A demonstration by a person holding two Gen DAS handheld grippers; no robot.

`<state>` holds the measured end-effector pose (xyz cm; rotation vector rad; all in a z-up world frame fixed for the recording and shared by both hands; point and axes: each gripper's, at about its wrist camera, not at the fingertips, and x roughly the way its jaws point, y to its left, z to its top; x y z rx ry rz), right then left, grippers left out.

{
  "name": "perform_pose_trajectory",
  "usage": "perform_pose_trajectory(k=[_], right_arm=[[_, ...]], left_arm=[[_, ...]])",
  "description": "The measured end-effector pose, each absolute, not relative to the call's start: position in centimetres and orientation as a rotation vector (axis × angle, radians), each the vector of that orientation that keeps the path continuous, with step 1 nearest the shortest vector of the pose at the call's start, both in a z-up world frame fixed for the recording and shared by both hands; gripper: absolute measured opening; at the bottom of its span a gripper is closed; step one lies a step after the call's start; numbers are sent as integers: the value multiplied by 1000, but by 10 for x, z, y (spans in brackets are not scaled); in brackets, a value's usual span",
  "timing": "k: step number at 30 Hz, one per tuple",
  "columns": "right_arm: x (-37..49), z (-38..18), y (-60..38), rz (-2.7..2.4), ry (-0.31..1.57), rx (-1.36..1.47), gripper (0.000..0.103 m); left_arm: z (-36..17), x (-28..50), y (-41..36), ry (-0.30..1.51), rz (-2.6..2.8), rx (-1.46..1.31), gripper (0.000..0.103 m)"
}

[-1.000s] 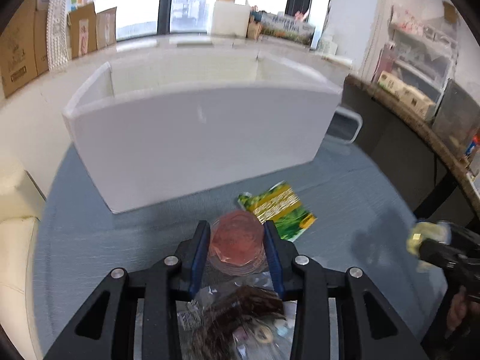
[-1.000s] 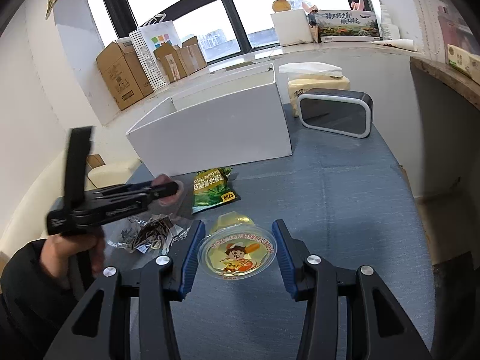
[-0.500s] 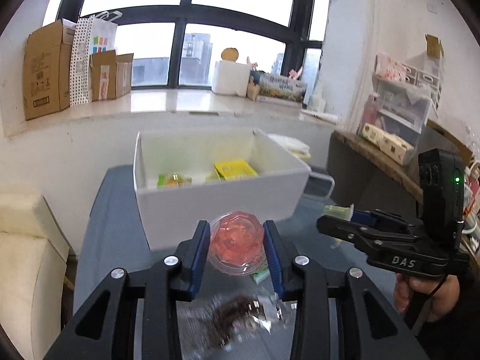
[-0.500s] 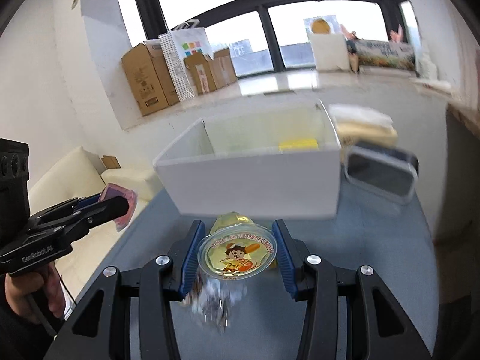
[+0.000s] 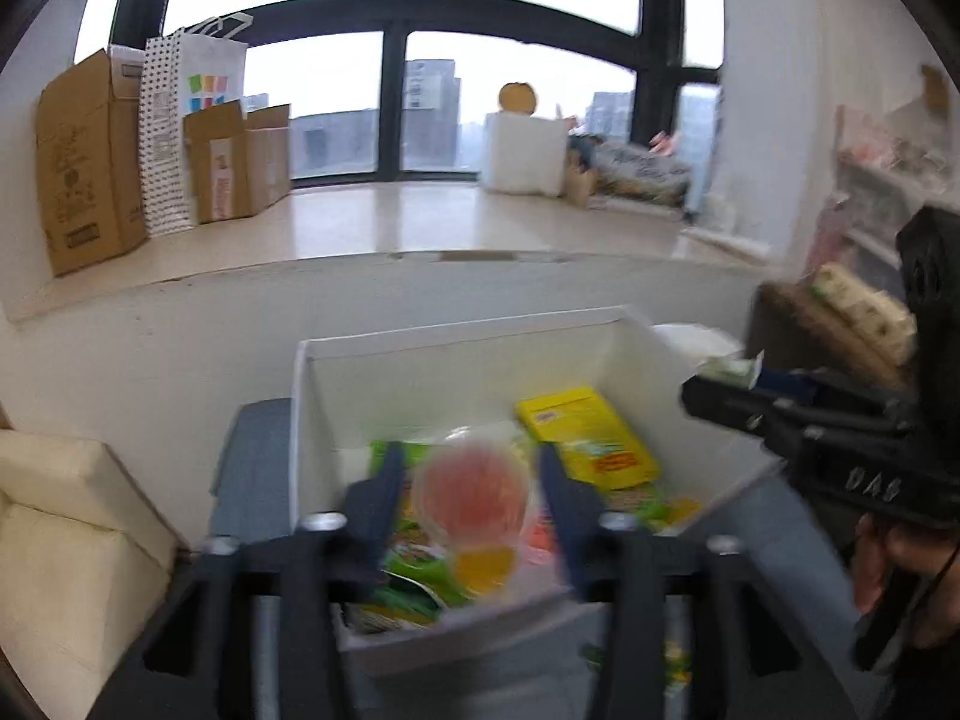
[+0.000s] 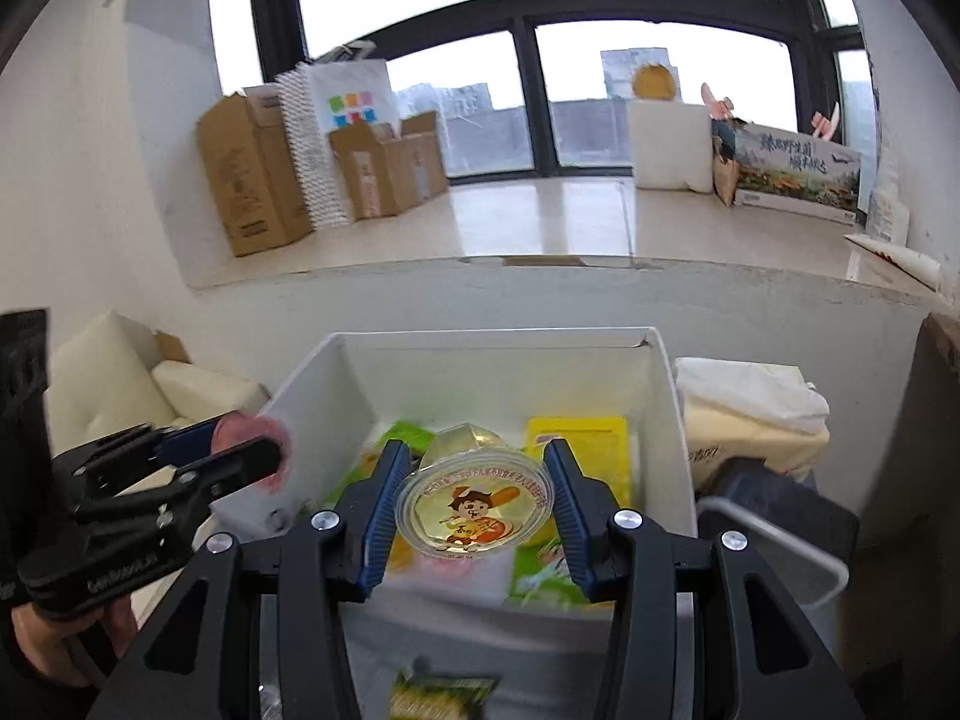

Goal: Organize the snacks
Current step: 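Drop both held jelly cups into the white box with both grippers, then grasp the green garlic-flavour snack bag with the right gripper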

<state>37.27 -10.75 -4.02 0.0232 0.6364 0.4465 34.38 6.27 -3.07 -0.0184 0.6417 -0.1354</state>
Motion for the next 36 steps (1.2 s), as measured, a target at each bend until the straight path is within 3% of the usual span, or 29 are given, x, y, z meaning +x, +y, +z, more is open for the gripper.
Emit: perform_pose_trajectory(k=[1,4,11,21,36], right_arm=[[382,-43,-107,444,651,22,53],[393,-44,-110,384,652,19,95],[370,-40,-134,432,616,74,103],[282,-41,-143,524,587,92,103],[171,-100,-150,487,692,88,103]], left_arm=[[-34,351,65,660,-129,-23,103],[-35,351,72,655,-112,-50,103],[-26,324,84,634,-112,-78,103],[-15,244,72,608,-181,-91,103],[-73,100,42,707,-218,-155,103]])
